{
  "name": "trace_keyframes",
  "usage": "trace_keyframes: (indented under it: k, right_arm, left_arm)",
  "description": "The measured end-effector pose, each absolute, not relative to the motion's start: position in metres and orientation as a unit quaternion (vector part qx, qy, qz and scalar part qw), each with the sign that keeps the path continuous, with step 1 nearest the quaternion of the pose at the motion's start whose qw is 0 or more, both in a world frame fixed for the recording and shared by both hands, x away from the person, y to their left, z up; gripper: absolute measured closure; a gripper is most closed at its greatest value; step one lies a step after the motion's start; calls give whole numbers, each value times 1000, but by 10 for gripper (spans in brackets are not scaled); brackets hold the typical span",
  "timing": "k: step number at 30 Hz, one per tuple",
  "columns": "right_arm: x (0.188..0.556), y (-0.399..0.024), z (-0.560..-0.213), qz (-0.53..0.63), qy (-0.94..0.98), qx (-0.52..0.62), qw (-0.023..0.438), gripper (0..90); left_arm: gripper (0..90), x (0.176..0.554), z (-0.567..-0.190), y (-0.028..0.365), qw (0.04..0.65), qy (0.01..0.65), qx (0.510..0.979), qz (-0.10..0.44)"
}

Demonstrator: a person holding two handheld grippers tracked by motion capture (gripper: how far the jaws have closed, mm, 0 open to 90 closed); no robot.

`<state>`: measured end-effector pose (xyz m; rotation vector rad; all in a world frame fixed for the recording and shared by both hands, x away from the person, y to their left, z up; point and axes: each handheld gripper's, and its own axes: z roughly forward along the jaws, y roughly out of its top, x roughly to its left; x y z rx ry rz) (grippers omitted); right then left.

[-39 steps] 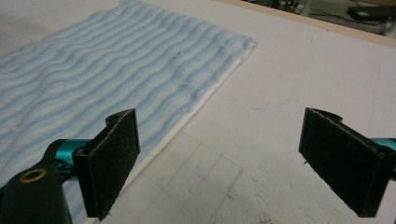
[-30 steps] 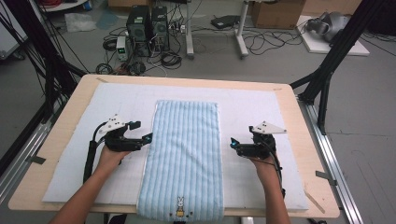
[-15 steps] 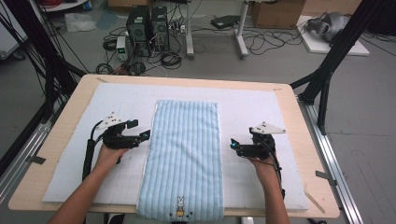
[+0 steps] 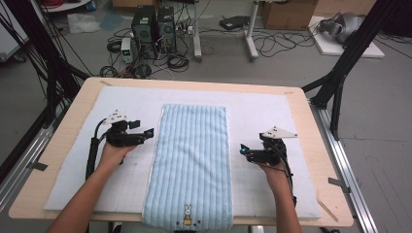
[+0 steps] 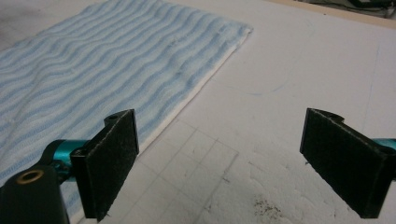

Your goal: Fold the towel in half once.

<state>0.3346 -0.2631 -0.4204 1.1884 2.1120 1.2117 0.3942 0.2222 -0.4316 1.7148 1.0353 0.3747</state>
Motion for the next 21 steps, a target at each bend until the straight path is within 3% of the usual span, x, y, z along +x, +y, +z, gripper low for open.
trace_keyframes:
  k: [7,11,21]
  right_arm:
    - [335,-262,-422,436,761,431,209,108]
    - [336,-263,-424,434,764,431,206,107]
    - [336,-267,-425,438,756,442,206,107]
  left_arm:
    - [331,434,-434,205,468,449,742,167]
    - [350,452,-437,195,459,464,739,163]
    - [477,465,-449,175,404,467,767,174]
